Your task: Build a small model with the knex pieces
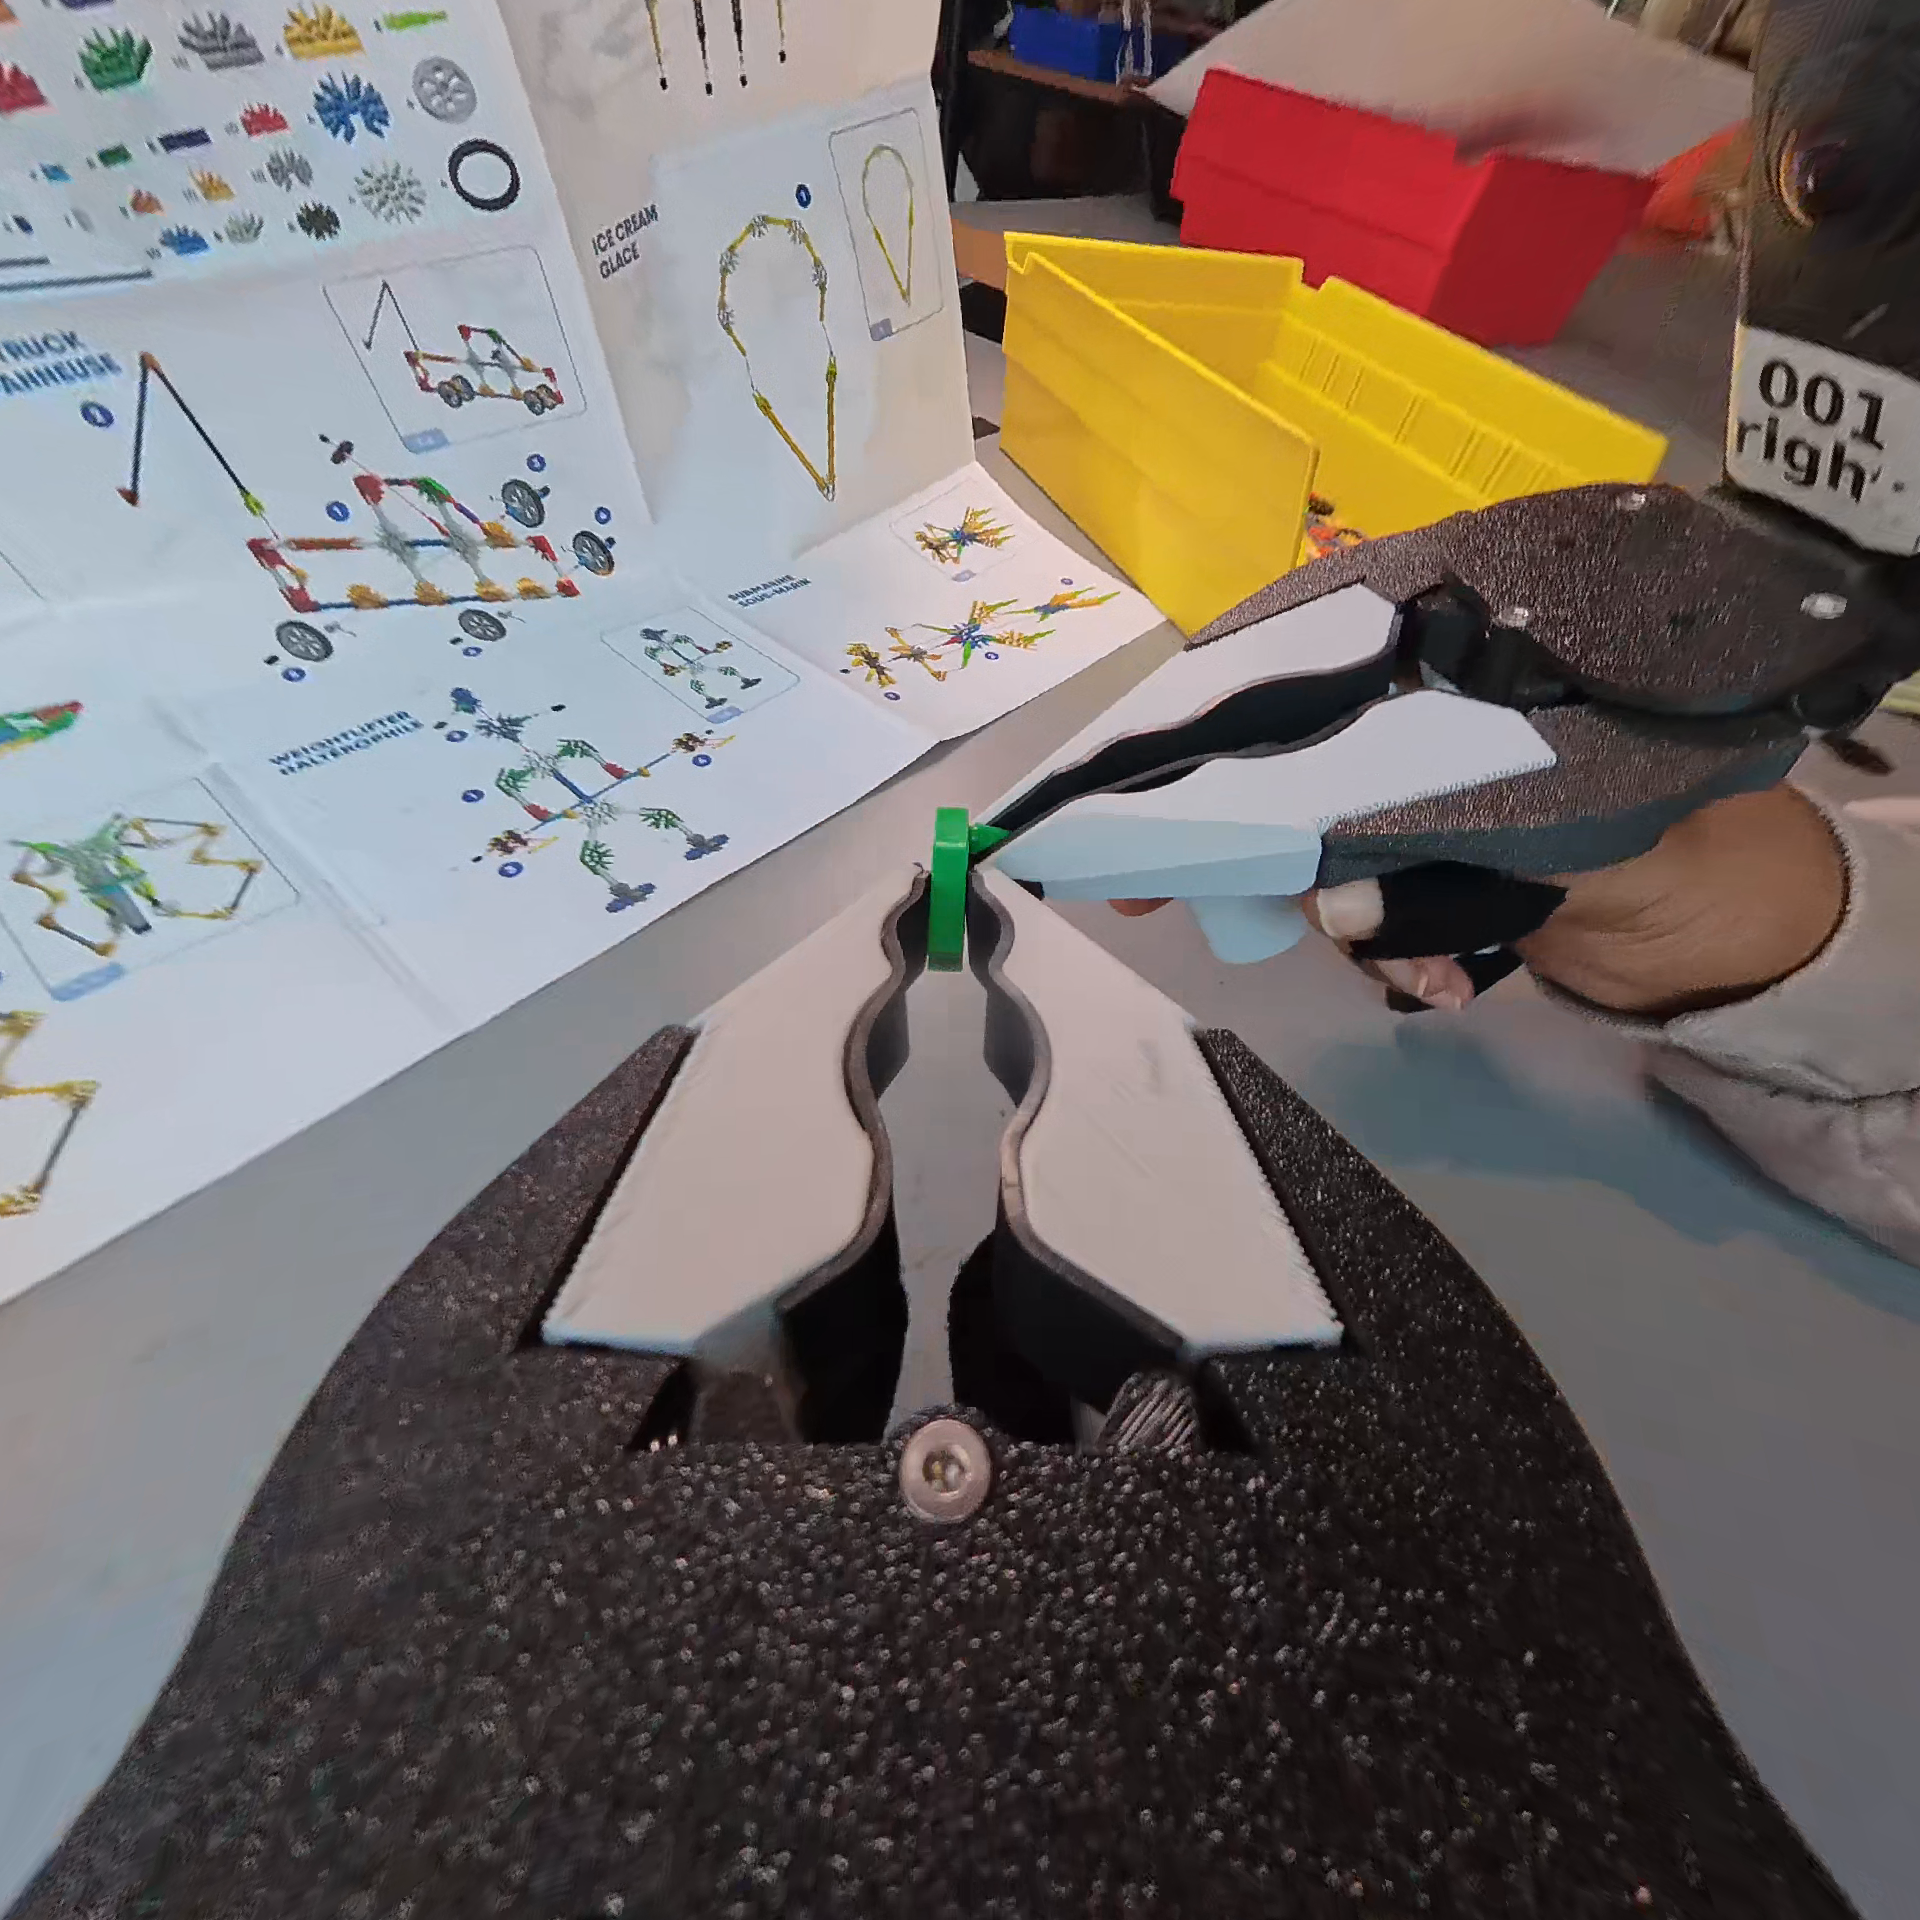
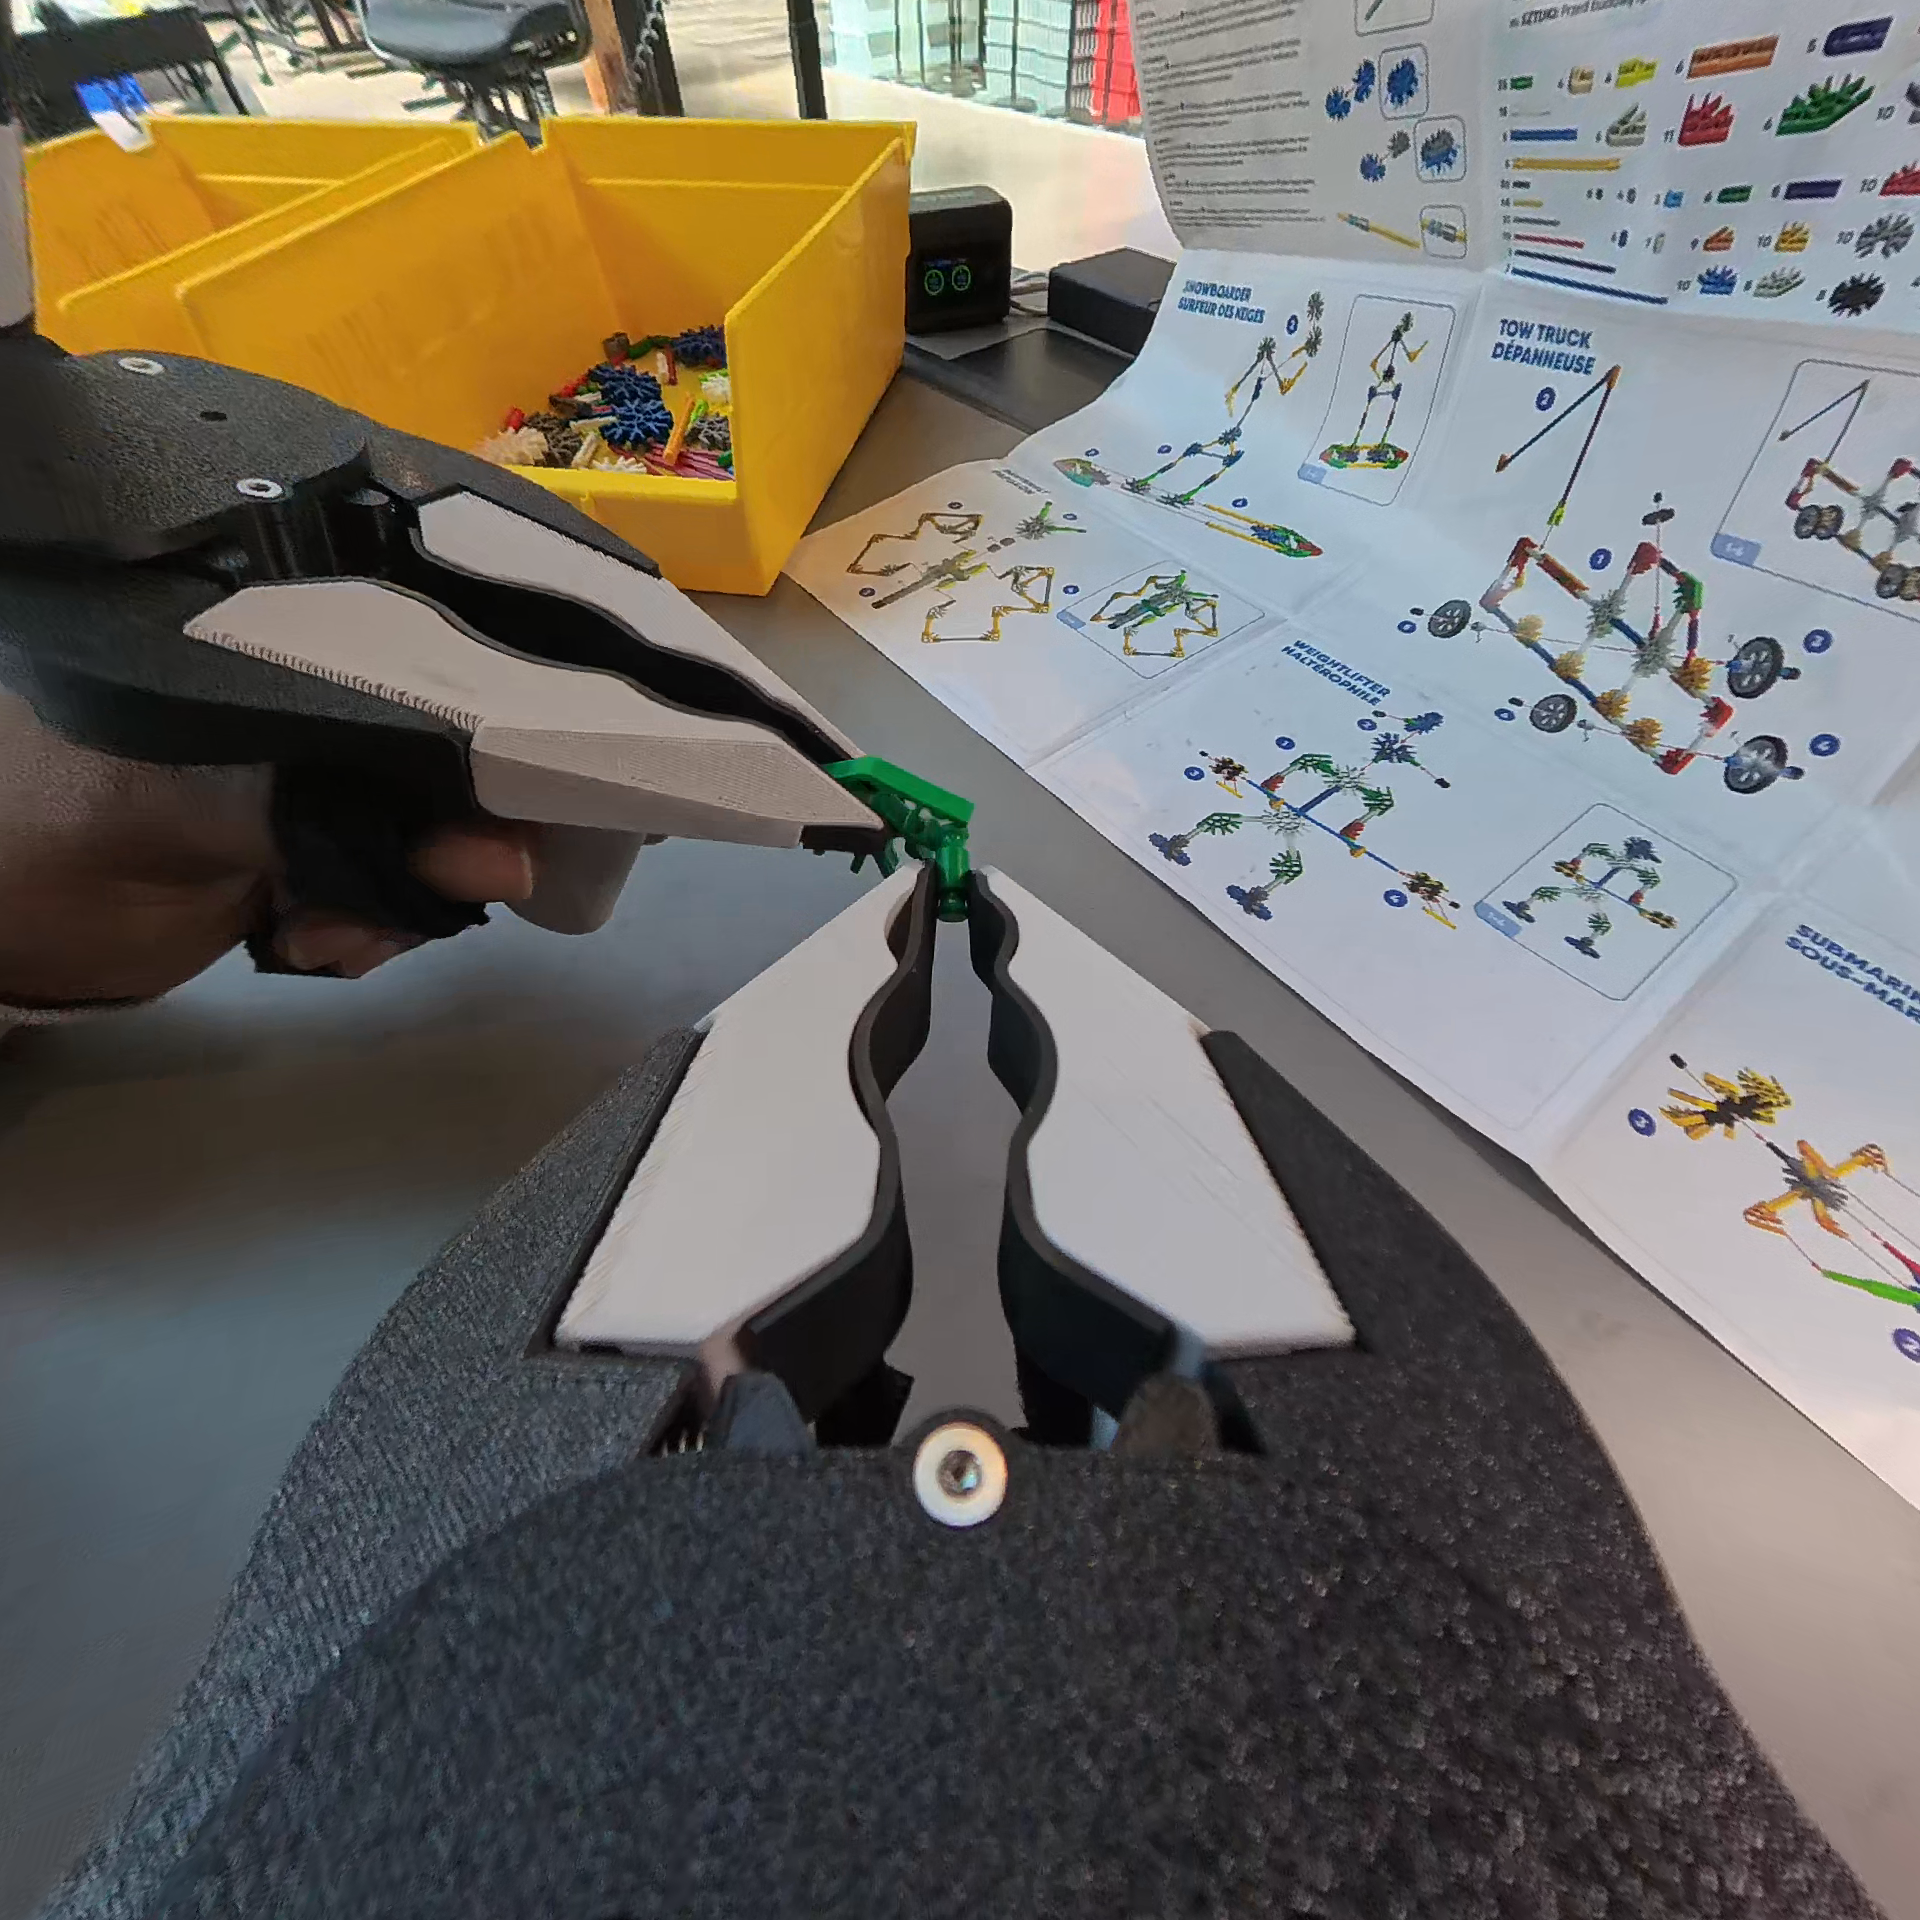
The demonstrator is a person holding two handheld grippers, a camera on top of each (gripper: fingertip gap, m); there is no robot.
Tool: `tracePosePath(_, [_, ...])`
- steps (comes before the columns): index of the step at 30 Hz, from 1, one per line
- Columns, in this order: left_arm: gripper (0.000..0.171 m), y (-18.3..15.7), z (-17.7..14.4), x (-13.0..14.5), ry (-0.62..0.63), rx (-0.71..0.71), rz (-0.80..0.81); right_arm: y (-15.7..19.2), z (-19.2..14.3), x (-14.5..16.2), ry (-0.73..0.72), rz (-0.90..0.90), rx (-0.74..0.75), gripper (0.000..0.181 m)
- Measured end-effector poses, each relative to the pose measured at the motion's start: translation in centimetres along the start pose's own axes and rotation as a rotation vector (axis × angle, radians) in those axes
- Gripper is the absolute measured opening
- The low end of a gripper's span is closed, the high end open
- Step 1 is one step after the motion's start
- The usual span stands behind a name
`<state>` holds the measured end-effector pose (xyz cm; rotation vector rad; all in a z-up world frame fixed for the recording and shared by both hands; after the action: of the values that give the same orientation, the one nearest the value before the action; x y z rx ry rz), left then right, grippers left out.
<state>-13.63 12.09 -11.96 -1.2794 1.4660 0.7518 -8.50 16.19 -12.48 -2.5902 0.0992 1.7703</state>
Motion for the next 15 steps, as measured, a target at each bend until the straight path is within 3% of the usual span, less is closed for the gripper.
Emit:
tracePosePath(3, [0.005,2.0,-0.5,0.1,-0.022,-0.049,-0.105,-0.4,-0.6,-0.7,-0.001,-0.103,0.104,0.004])
tracePosePath(5, [0.004,2.9,-1.0,0.1,-0.046,-0.006,-0.206,-0.2,-1.0,-1.3,-0.026,-0.167,0.13,0.004])
tracePosePath(11, [0.004,3.7,-2.0,-0.3,-0.17,0.208,-0.485,0.1,-1.4,-1.9,-0.122,-0.145,0.053,0.004])
tracePosePath(15, [0.004,4.2,-2.6,-0.8,-0.232,0.272,-0.553,1.0,-2.3,-2.9,-0.229,-0.162,-0.028,0.004])
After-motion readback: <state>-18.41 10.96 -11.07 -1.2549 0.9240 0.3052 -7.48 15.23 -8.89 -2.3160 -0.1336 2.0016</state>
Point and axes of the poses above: each gripper's, where its closed fingertips meet, z out along the fingers, x out of its underside, y = z × x across the jaws, the point moved 4 cm from there along -z, back along the fingers, and after that the axes turned 3 degrees about -x, right-handed, at the moved point
